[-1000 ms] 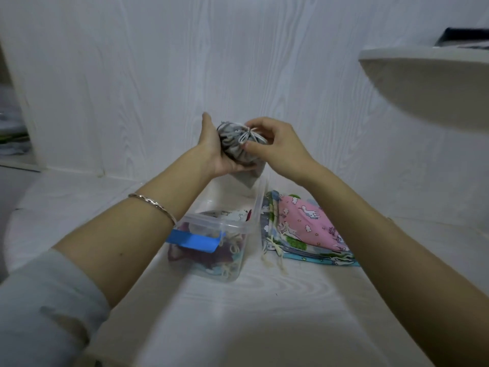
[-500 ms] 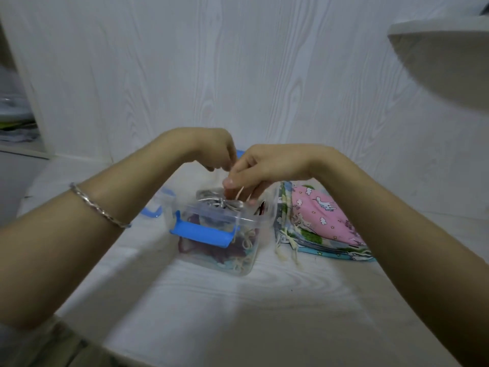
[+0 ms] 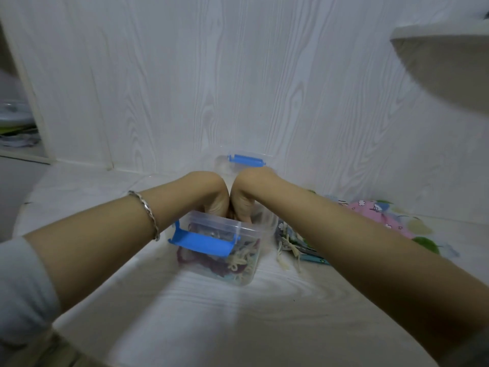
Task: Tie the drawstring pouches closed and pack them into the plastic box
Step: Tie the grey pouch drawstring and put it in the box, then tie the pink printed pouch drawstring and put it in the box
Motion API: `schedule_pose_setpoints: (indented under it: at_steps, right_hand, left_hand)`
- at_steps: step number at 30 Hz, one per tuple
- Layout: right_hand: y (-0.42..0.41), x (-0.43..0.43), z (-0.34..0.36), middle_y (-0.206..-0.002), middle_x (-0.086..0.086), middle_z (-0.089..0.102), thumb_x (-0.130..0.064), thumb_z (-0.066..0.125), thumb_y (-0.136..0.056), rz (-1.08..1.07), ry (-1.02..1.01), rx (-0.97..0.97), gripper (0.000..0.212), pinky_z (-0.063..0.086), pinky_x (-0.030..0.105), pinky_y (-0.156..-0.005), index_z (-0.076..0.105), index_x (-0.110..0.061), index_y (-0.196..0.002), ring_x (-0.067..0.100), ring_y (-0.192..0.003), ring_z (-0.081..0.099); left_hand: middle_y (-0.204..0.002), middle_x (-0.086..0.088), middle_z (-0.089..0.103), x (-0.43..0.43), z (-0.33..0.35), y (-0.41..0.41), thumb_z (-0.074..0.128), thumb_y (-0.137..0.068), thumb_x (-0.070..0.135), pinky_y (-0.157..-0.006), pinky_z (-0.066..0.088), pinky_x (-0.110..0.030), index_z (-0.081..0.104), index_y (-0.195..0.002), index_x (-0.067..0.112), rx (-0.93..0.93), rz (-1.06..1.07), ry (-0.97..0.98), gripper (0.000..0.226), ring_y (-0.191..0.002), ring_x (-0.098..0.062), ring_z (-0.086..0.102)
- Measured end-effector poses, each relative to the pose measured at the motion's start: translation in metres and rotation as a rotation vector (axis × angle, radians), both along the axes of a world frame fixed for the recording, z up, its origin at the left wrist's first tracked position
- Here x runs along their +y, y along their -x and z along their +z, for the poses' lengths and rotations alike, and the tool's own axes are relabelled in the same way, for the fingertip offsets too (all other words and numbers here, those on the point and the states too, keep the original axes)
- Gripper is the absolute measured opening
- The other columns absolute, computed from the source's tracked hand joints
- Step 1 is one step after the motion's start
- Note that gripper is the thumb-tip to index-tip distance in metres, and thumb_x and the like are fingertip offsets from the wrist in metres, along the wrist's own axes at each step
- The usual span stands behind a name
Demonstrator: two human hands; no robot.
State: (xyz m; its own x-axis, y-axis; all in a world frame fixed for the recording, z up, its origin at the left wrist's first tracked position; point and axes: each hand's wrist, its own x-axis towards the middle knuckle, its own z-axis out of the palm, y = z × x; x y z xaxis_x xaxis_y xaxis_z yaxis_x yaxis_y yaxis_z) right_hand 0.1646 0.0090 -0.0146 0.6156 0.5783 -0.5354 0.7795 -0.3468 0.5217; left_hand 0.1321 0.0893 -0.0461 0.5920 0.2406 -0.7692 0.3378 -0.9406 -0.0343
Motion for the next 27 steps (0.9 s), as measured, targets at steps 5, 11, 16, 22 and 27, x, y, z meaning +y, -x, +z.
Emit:
schedule_pose_setpoints:
  at_steps: [5,11,16,22,27]
  right_hand:
    - [-0.004,-0.011,0.009,-0.135,-0.008,0.051,-0.035,0.075,-0.078,-0.053,-0.148,0.214,0.055,0.03,0.028,-0.102,0.058,-0.024,-0.13,0.017,-0.13,0.045]
    - [-0.011,-0.098,0.084,-0.088,0.005,0.067,-0.019,0.073,-0.08,-0.006,-0.877,0.19,0.026,0.043,0.029,-0.066,0.074,-0.014,-0.106,0.02,-0.078,0.059]
    - [-0.042,-0.163,0.055,-0.1,0.019,0.071,-0.016,0.07,-0.081,-0.141,-0.986,0.162,0.02,0.052,0.039,-0.076,0.074,-0.006,-0.098,0.029,-0.085,0.065]
    - [-0.067,-0.217,-0.035,-0.11,0.001,0.072,-0.008,0.061,-0.088,-0.325,-1.048,0.351,0.022,0.047,0.025,-0.084,0.076,-0.016,-0.102,0.013,-0.1,0.064]
    - [-0.082,-0.233,-0.081,-0.106,-0.002,0.073,-0.011,0.06,-0.089,-0.412,-1.164,0.444,0.02,0.052,0.029,-0.091,0.076,-0.019,-0.097,0.009,-0.096,0.064]
  left_hand:
    - [-0.137,-0.007,0.054,-0.01,0.019,0.011,0.067,-0.088,0.018,-0.103,0.047,-0.038,0.049,-0.136,0.013,-0.034,0.057,0.14,0.051,-0.12,-0.022,0.056]
    - [-0.091,-0.005,0.06,-0.073,0.1,0.018,0.067,-0.087,0.027,-0.076,0.05,-0.031,0.06,-0.096,0.012,-0.909,-0.119,-0.072,0.019,-0.081,-0.021,0.058]
    - [-0.09,-0.006,0.061,-0.15,0.066,-0.003,0.053,-0.091,0.009,-0.072,0.045,-0.032,0.057,-0.103,0.013,-1.095,-0.195,-0.147,0.013,-0.095,-0.029,0.062]
    - [-0.136,-0.013,0.049,-0.182,-0.023,-0.027,0.045,-0.095,0.005,-0.093,0.045,-0.035,0.051,-0.132,0.008,-0.875,-0.102,-0.259,0.038,-0.123,-0.028,0.052]
    - [-0.127,-0.009,0.056,-0.172,-0.055,-0.045,0.049,-0.091,0.0,-0.087,0.048,-0.037,0.057,-0.123,0.015,-0.918,-0.159,-0.405,0.037,-0.117,-0.027,0.055]
